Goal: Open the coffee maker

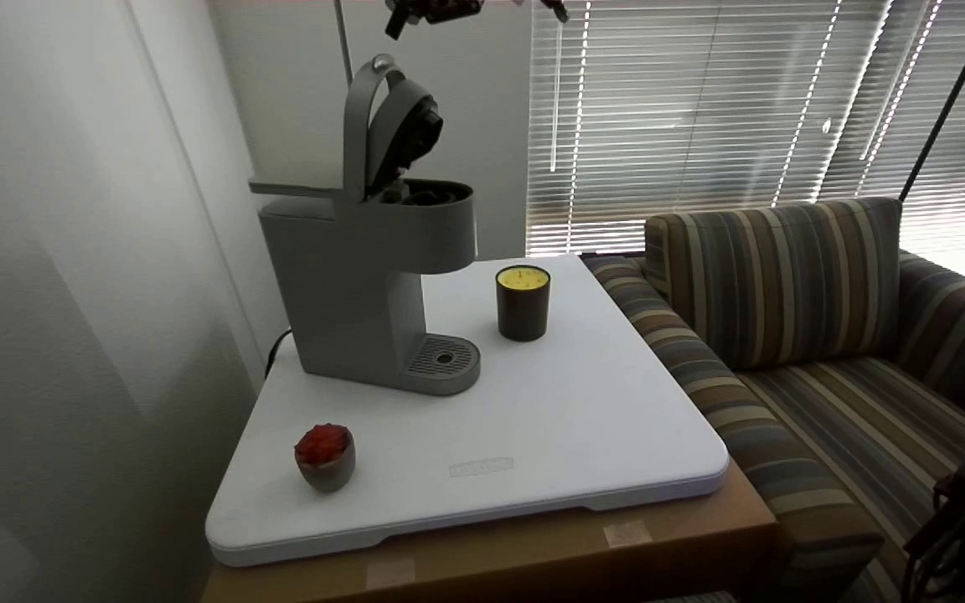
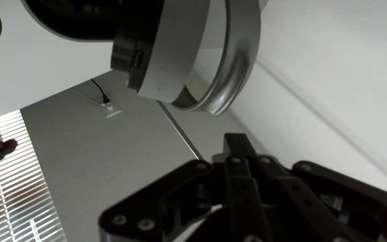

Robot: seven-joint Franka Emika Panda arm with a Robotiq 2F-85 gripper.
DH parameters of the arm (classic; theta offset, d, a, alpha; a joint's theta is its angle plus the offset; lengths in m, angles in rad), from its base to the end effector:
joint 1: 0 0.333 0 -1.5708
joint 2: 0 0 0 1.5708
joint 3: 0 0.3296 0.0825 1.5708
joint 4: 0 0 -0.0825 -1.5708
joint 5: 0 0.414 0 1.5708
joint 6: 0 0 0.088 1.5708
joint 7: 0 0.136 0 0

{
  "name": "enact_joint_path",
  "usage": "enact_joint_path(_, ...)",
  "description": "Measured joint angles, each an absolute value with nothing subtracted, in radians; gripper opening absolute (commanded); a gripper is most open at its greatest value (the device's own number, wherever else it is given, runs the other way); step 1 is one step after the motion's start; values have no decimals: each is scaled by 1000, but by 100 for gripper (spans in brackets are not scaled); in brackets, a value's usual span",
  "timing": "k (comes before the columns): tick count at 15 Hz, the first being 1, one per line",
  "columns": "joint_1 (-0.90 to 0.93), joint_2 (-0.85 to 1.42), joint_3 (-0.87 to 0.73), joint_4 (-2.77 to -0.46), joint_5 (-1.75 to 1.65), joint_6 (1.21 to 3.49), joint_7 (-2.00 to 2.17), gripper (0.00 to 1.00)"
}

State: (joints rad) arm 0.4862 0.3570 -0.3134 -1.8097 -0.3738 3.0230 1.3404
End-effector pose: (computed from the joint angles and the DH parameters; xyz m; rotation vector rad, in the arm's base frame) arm 0.7171 0.1764 0.4307 -2.3783 0.9321 -1.1146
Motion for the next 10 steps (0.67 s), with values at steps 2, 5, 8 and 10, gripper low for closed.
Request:
enact_joint_path(2,507,338,-341,-1819,-405,3022,1340,0)
enact_joint_path(5,522,302,-356,-1847,-433,3022,1331,0)
enact_joint_path(8,514,252,-323,-1905,-432,3015,1234,0)
enact_joint_path(10,492,206,-263,-1961,-400,3002,1110,0)
